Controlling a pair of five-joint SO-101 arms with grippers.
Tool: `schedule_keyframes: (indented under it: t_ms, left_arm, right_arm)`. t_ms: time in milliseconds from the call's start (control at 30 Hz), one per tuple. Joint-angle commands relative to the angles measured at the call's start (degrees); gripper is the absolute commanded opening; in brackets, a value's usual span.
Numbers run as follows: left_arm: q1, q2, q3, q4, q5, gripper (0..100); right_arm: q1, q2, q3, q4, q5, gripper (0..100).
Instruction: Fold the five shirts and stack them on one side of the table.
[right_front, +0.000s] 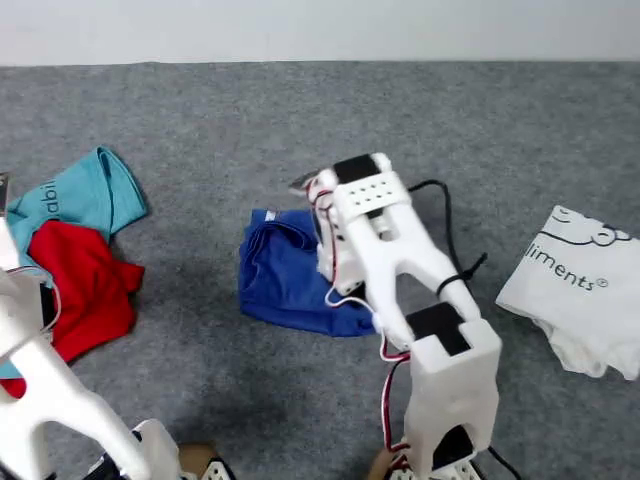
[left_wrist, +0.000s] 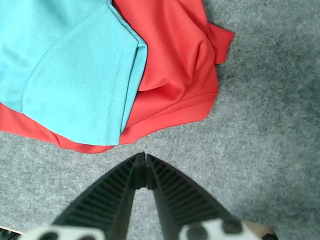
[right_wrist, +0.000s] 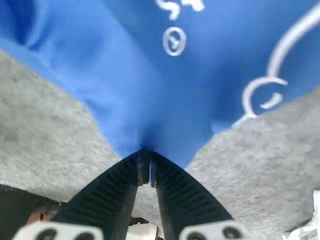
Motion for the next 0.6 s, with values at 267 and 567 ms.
schedule_keyframes:
  t_ms: [267,567]
  left_arm:
    - [0.35,-1.49,-0.22,0.62,0.09,1]
    - [0.35,-1.49,-0.22,-0.18,0.09,1]
  right_arm:
    - [-4.53,-0.48,12.13,2.15,0.26,0.9]
    - [-3.74,-11.74,1.05,1.10,0.35,0.9]
